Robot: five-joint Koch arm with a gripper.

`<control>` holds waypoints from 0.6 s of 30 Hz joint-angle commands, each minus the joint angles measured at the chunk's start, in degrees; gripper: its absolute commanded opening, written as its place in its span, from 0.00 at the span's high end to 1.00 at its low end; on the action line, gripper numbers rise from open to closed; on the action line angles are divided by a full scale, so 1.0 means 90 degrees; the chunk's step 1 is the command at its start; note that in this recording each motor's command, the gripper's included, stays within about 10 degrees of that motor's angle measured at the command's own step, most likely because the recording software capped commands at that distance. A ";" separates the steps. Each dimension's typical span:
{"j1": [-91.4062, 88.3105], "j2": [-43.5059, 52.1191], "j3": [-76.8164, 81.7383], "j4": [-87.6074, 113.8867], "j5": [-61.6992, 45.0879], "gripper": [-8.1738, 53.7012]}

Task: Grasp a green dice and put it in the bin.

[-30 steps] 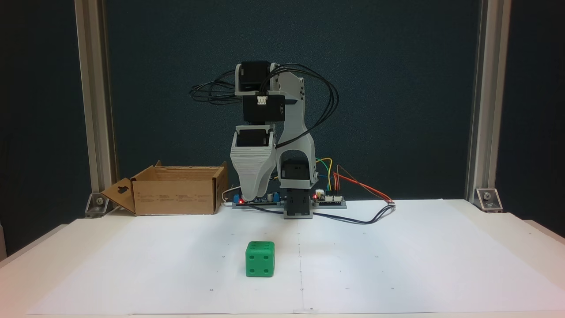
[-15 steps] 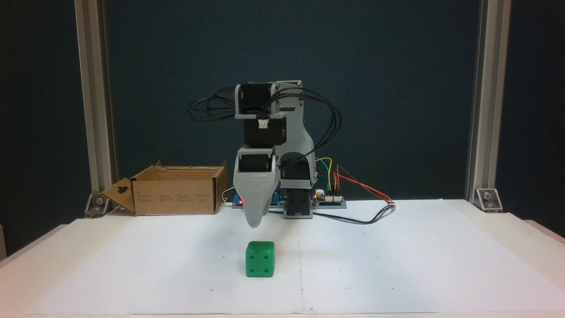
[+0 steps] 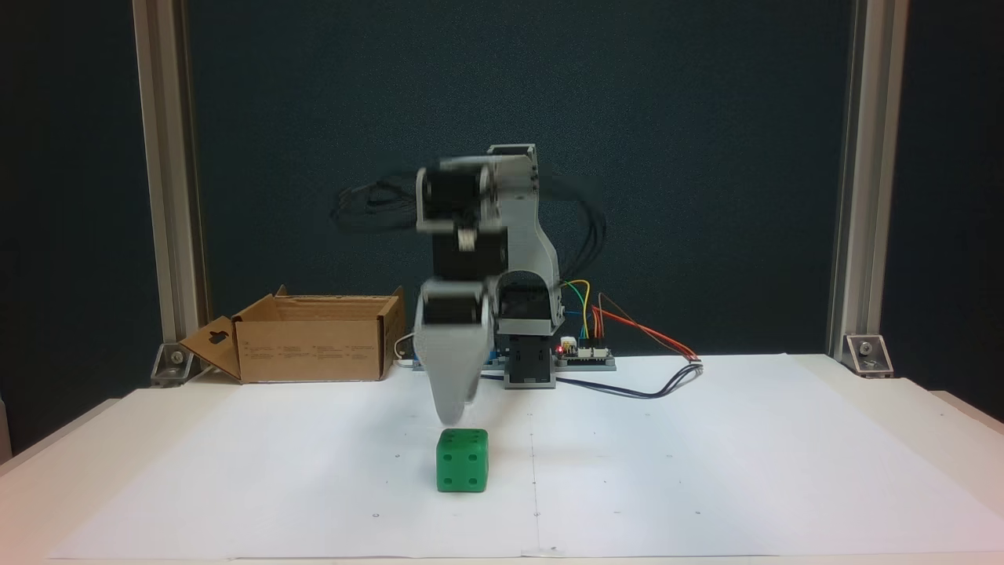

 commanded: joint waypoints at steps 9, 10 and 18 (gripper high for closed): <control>-0.0049 0.0117 0.0127 -0.0332 0.0117 0.17; -0.0049 0.0117 0.0146 -0.0332 0.0117 0.17; -0.0049 0.0117 0.0283 -0.0430 0.0117 0.17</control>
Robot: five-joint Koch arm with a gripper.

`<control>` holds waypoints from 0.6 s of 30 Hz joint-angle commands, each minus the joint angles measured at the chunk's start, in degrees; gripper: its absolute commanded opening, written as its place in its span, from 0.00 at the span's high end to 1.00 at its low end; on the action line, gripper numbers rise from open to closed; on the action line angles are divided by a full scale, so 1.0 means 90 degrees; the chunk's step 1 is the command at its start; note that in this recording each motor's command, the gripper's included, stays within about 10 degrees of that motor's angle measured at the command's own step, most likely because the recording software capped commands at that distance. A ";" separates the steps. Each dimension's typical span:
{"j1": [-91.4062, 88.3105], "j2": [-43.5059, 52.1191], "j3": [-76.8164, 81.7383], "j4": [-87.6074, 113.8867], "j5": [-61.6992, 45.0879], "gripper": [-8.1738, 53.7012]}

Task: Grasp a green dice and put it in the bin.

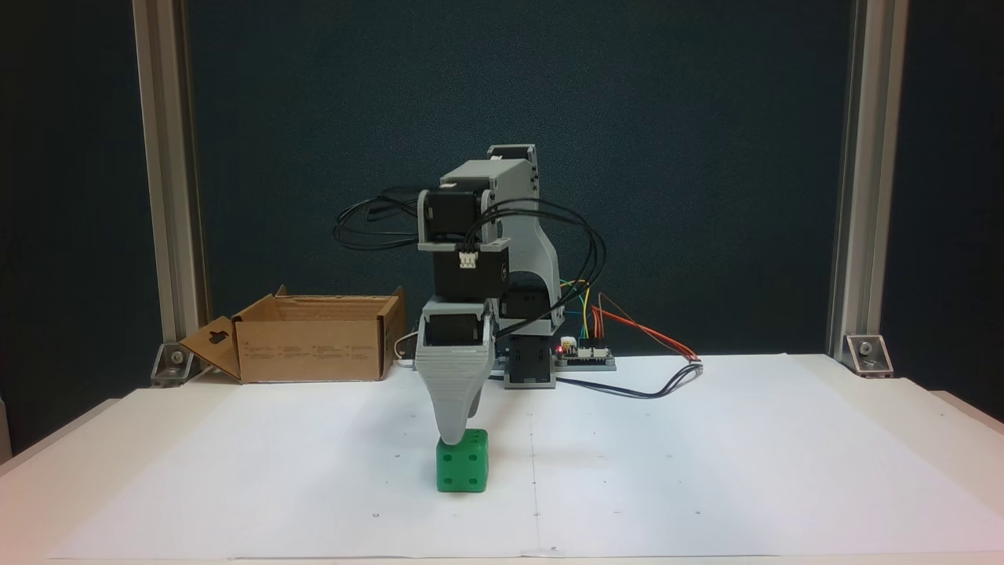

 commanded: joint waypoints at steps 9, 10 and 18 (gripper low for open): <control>-0.0039 -0.0068 0.0293 -0.0586 0.0117 0.17; -0.0039 -0.0088 0.0332 -0.0654 0.0117 0.17; -0.0039 -0.0176 0.0645 -0.1113 0.0117 0.17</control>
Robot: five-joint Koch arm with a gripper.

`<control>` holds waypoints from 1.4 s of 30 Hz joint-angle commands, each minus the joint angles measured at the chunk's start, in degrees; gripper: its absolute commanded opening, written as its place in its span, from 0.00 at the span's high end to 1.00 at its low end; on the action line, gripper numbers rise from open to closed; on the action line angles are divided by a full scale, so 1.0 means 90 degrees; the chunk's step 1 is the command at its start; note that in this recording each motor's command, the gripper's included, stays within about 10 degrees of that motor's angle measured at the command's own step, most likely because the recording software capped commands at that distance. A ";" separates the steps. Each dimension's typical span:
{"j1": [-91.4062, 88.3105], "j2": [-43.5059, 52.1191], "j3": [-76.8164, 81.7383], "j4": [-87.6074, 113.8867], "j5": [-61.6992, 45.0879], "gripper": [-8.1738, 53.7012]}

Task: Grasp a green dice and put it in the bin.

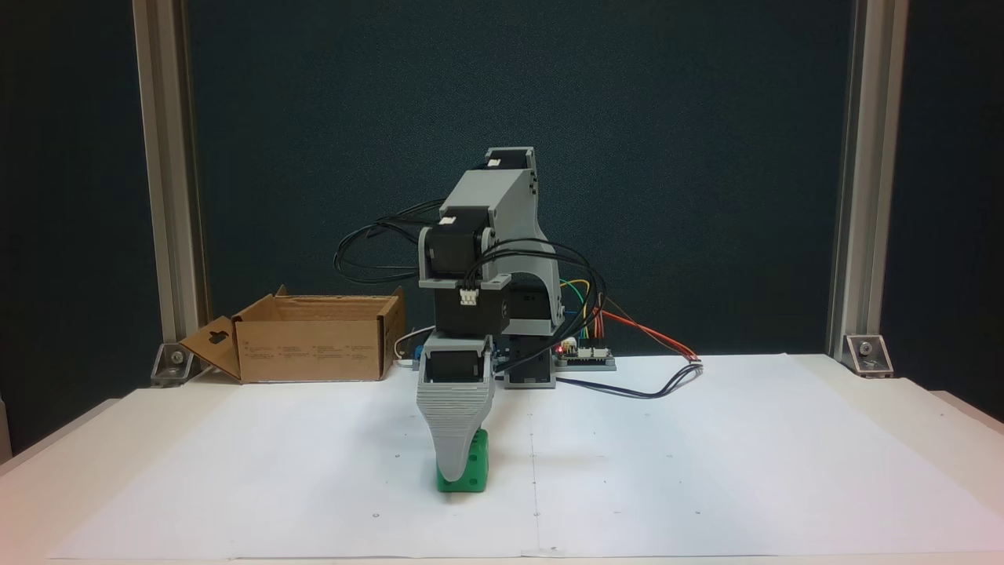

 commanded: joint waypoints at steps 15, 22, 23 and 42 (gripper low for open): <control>0.0088 0.0059 -0.0029 -0.0527 0.0127 0.20; 0.0098 0.0020 0.0010 -0.0527 0.0117 0.20; 0.0098 0.0010 0.0020 -0.0527 0.0117 0.20; 0.0078 -0.0166 0.0068 -0.0566 0.0117 0.32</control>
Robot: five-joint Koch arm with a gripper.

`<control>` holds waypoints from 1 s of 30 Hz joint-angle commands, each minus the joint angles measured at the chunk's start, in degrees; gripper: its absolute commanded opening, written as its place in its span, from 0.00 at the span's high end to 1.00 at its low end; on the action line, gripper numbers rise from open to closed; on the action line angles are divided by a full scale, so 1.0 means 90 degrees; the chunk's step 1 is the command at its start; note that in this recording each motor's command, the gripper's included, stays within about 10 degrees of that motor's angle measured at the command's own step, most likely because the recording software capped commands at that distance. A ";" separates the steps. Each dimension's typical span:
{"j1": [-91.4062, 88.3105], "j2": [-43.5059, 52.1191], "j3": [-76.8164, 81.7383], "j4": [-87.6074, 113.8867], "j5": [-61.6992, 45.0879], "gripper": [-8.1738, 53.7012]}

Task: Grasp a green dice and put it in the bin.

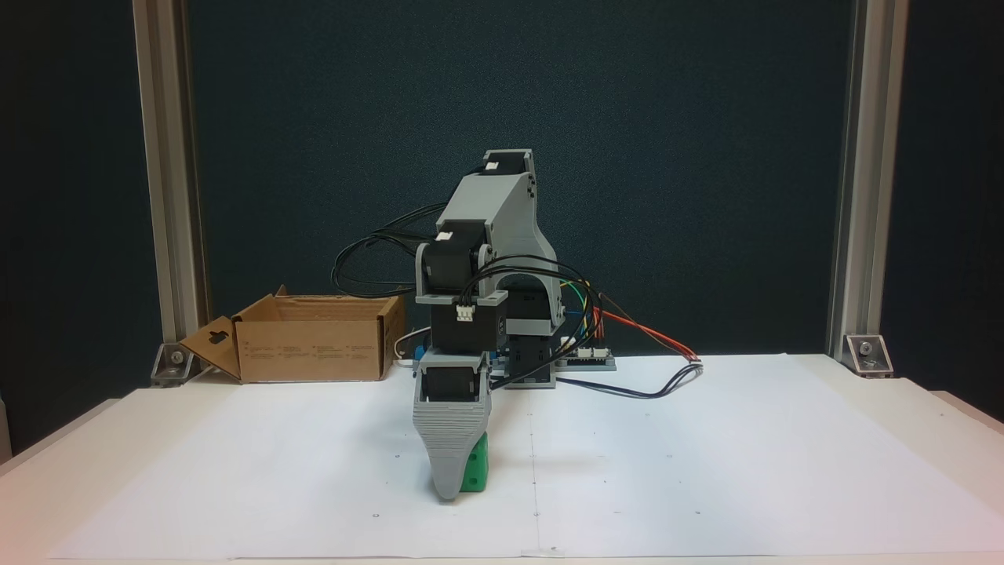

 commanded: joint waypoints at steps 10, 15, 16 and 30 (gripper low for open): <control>0.0010 0.0039 -0.0049 -0.0059 0.0137 0.60; 0.0010 0.0039 -0.0049 -0.0039 0.0137 0.67; 0.0010 0.0039 -0.0049 -0.0029 0.0137 0.67; -0.0029 0.2334 -0.0273 0.1670 0.0469 0.67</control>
